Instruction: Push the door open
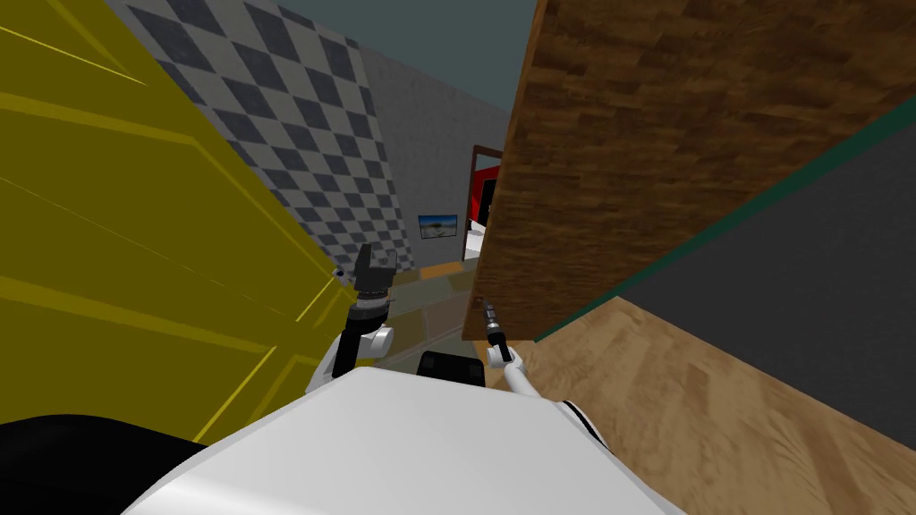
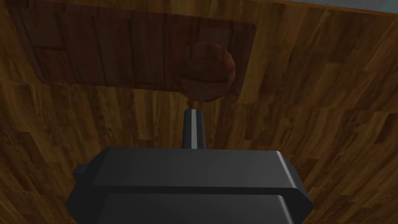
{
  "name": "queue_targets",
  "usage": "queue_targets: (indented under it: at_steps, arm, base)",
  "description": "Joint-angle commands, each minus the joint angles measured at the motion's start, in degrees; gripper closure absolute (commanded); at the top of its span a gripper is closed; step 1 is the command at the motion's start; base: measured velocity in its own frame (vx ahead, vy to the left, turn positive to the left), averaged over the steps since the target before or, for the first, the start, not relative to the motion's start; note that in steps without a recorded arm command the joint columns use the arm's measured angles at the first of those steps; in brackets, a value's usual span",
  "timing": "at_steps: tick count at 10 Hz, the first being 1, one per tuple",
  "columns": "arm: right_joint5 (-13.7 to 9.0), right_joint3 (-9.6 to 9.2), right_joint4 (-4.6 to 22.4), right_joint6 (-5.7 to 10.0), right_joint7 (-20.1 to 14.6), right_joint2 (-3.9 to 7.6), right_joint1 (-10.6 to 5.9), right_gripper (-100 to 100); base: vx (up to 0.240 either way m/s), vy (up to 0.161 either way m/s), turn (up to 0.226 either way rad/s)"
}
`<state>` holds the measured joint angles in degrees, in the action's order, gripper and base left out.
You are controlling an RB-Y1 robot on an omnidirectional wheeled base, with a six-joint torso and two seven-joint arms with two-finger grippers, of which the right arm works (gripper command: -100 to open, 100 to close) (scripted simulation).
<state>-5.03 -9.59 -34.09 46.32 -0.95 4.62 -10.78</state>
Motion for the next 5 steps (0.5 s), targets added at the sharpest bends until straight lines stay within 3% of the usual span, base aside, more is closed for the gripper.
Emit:
queue_targets:
  at_steps: [1, 5]
  arm:
    - [-0.01, -0.09, 0.19, 0.17, -0.11, -0.14, -0.01, -100]
    - [-0.29, -0.11, -0.36, -0.33, -0.4, -1.16, 0.09, -100]
  base:
    - [-0.19, 0.005, -0.014]
    - [-0.249, 0.04, -0.046]
